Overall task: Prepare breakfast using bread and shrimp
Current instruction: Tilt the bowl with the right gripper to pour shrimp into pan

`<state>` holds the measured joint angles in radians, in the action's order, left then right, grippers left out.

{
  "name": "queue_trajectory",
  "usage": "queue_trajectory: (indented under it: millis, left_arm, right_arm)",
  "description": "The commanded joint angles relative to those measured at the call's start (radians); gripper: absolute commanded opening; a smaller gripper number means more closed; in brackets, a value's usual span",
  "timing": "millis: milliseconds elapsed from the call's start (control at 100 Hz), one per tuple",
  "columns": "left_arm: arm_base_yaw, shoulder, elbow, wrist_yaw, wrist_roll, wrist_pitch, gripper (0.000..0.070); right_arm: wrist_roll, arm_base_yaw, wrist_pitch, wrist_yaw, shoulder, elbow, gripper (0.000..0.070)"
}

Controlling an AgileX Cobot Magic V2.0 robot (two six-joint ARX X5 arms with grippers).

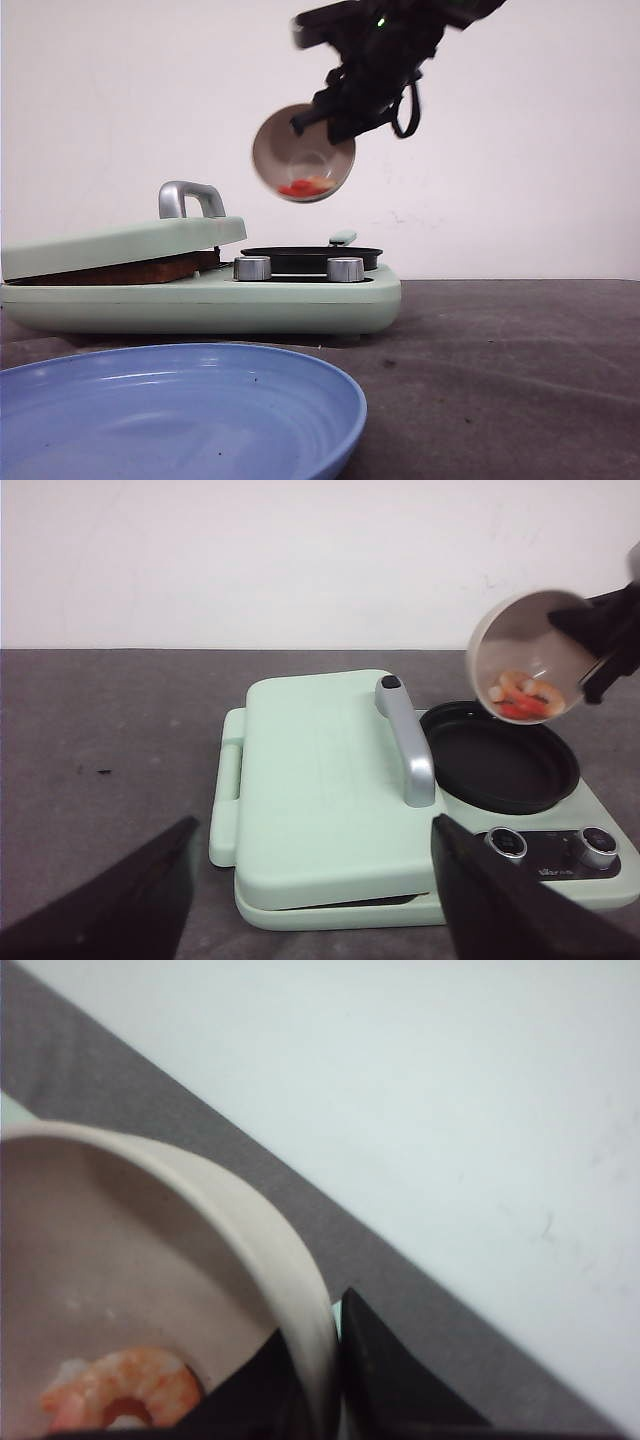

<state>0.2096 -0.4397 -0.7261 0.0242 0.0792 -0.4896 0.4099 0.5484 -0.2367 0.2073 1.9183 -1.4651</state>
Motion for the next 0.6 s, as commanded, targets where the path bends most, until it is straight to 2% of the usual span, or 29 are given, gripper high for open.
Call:
queue_trajectory:
  millis: [0, 170, 410, 590]
  left_arm:
    - [0.000, -0.004, -0.005, -0.006, -0.024, 0.010, 0.0404]
    - [0.000, -0.004, -0.005, -0.010, -0.030, 0.002, 0.0404]
    - [0.000, -0.004, -0.005, -0.023, -0.068, -0.027, 0.0399]
    - [0.000, -0.003, -0.005, -0.024, -0.068, 0.000, 0.0399]
  right_arm:
    - [0.078, 0.003, -0.048, 0.018, 0.037, -0.006, 0.0001]
    - [0.092, 0.002, -0.227, 0.064, 0.068, 0.048, 0.0001]
    - [0.084, 0.001, -0.549, 0.063, 0.068, 0.183, 0.0001]
    - [0.072, -0.003, -0.680, 0.055, 0.072, 0.239, 0.0001]
